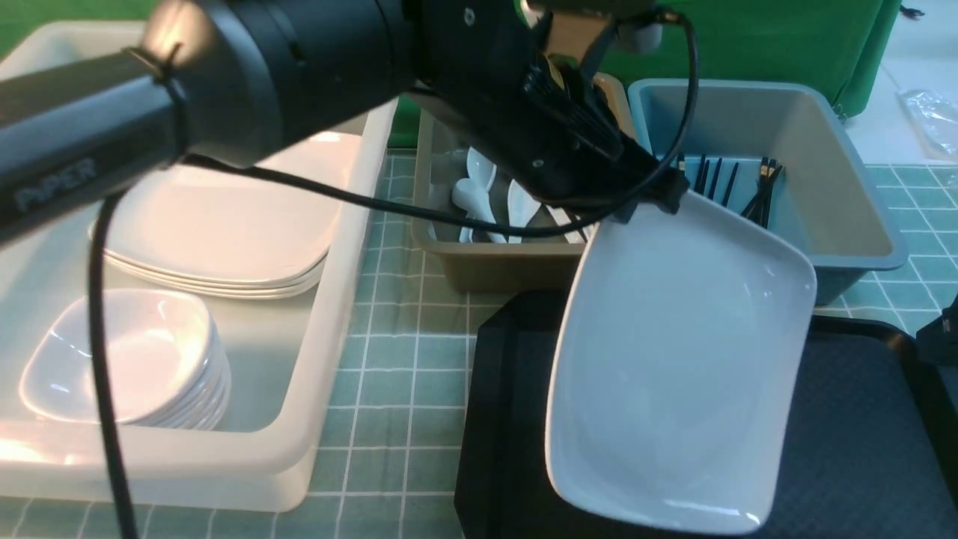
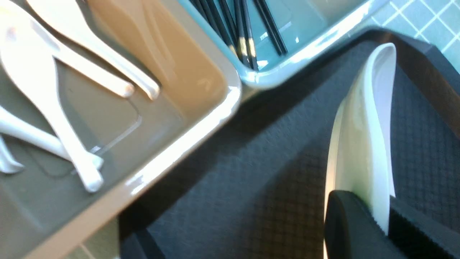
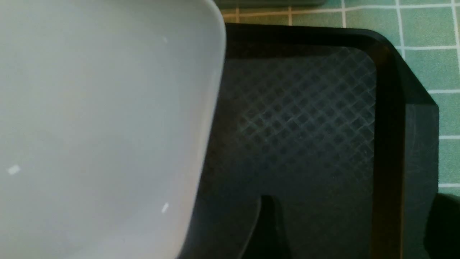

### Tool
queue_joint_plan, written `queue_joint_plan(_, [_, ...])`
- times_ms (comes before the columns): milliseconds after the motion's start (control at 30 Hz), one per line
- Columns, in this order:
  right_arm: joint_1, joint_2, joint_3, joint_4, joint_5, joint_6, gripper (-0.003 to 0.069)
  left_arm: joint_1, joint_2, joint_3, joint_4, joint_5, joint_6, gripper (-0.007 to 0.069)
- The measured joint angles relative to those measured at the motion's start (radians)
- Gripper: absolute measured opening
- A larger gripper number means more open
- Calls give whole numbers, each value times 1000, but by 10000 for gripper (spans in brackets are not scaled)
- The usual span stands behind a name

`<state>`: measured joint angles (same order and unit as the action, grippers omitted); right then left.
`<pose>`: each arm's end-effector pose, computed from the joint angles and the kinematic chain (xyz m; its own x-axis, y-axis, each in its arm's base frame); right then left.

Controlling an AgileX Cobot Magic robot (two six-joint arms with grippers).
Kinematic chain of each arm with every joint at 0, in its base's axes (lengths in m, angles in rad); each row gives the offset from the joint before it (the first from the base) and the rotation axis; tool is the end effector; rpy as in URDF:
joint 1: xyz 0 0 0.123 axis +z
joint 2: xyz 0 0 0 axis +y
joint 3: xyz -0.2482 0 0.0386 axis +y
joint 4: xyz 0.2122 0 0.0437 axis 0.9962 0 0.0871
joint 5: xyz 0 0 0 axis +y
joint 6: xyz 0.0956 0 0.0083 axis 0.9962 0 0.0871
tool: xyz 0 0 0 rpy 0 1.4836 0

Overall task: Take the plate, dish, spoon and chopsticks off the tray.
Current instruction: Use the left arm to put the plate into the large storage box on the left

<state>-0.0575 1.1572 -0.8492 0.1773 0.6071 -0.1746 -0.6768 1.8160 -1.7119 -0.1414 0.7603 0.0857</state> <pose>0.2163 -0.0028 0.2732 -0.7297 0.0136 -0.6837 -0.0321 0.9980 0.0542 0.2917 -0.2463 0.3091 -0.5554 0.4244 -0.7151 0.6682 0.7397 -0.0800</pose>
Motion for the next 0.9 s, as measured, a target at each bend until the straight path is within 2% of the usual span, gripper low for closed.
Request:
queue_joint_plan(333, [0,0,0,0,0,0,566,8,-77,2,61,-12,-33,22])
queue_joint_plan(500, [0,0,0,0,1,0,566,61,-123,2,62,-14,-50,22])
queue_joint_plan(633, [0,0,0,0,1,0,566,200,-182,-26,51,-10,-63,22])
queue_joint_plan(667, [0,0,0,0,1,0,566,208,-184,-27,50,-10,-63,22])
queue_joint_plan(900, [0,0,0,0,1,0,566,556,-263,-59,-53,-13,-63,22])
